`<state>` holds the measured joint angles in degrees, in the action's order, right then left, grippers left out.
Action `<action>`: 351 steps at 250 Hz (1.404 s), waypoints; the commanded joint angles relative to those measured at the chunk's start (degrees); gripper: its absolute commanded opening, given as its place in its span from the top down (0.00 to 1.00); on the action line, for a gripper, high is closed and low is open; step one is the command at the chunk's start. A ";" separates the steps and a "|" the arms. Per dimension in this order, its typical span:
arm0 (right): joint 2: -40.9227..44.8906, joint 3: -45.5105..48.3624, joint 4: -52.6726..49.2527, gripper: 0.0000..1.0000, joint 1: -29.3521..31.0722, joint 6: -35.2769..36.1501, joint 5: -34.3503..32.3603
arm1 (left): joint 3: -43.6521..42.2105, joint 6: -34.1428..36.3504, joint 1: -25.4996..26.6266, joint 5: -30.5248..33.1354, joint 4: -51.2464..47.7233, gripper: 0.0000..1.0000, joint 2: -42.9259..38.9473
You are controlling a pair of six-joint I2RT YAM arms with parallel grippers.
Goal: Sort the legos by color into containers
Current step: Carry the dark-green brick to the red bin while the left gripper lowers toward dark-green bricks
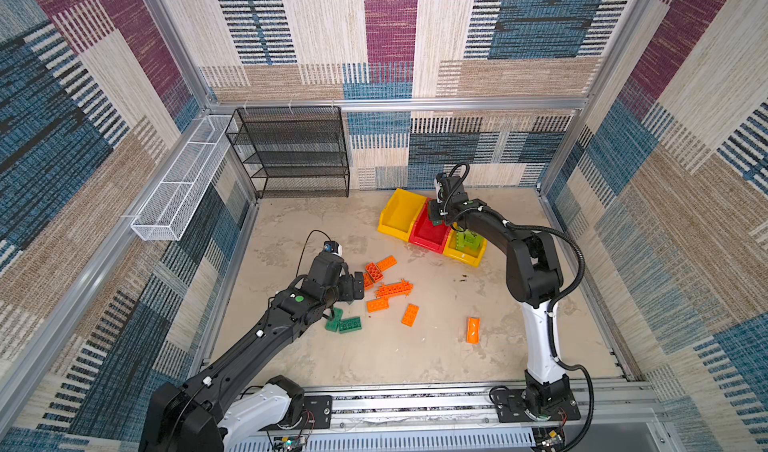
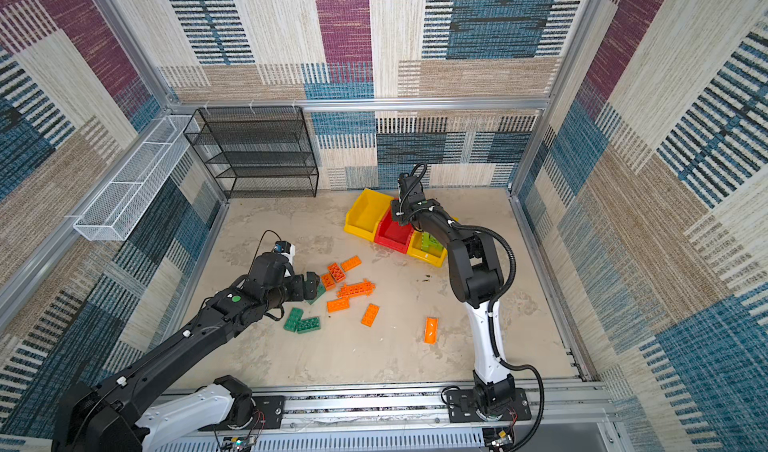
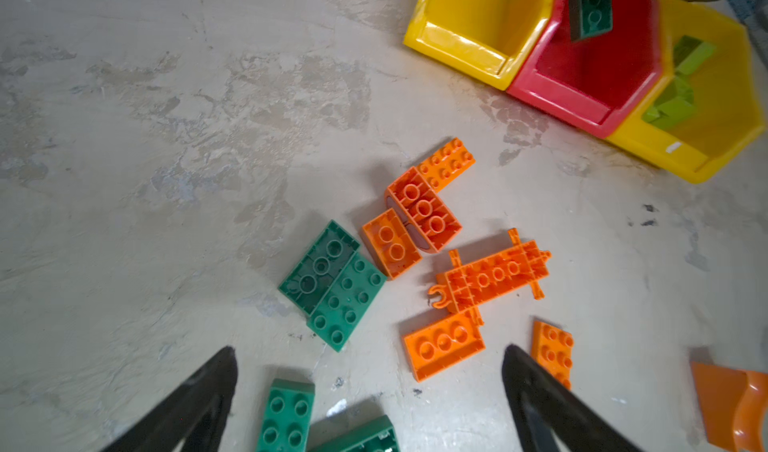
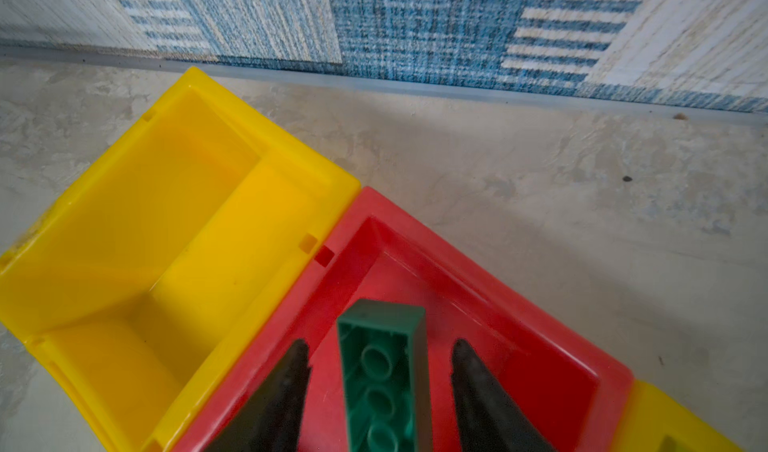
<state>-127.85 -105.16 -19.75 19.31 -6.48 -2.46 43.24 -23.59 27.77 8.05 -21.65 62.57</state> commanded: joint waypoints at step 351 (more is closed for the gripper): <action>48.64 46.97 4.68 0.00 6.35 -5.32 9.94 | 0.29 3.55 -0.61 -11.69 9.51 0.21 24.42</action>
<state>-80.49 -58.61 -16.03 25.65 -11.90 7.88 41.60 -21.26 25.67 -1.78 -13.47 85.91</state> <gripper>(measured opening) 0.995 0.788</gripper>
